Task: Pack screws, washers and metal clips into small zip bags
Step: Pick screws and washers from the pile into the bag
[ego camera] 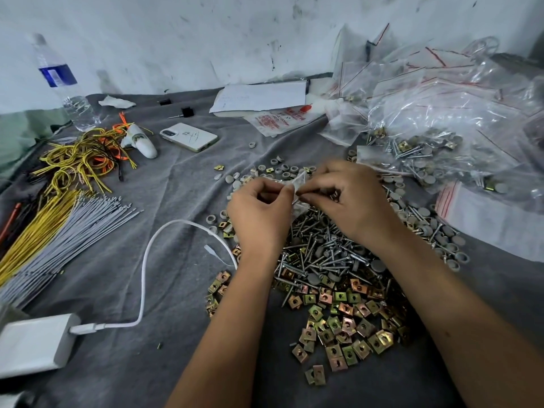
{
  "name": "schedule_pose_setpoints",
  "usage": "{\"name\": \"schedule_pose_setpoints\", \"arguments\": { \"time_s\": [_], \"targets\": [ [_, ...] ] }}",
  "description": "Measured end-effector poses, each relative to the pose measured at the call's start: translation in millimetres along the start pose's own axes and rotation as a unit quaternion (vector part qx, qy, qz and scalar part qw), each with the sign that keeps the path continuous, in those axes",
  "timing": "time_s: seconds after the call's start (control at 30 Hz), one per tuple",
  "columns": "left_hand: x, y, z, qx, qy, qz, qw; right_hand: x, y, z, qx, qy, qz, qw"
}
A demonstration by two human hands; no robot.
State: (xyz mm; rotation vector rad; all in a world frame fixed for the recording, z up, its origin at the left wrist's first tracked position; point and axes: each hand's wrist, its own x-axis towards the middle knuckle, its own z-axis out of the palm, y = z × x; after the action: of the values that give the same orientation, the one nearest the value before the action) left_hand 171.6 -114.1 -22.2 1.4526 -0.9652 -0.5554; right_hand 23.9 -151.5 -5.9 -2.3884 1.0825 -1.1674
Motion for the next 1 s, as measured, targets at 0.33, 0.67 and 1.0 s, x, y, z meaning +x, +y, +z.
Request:
{"name": "schedule_pose_setpoints", "arguments": {
  "time_s": [0.33,0.67,1.0],
  "targets": [
    [1.3,0.0,-3.9,-0.010,0.065,-0.014,0.998,-2.1,7.5,-15.5,-0.090,-0.182,0.027,0.979],
    [2.8,-1.6,-2.0,-0.004,0.064,-0.013,0.998,-1.0,11.8,-9.9,-0.060,-0.178,0.011,0.982],
    [-2.1,-2.5,2.0,0.054,0.029,0.040,0.997,-2.9,11.8,-11.9,0.109,0.012,0.047,0.993]
  ]
}}
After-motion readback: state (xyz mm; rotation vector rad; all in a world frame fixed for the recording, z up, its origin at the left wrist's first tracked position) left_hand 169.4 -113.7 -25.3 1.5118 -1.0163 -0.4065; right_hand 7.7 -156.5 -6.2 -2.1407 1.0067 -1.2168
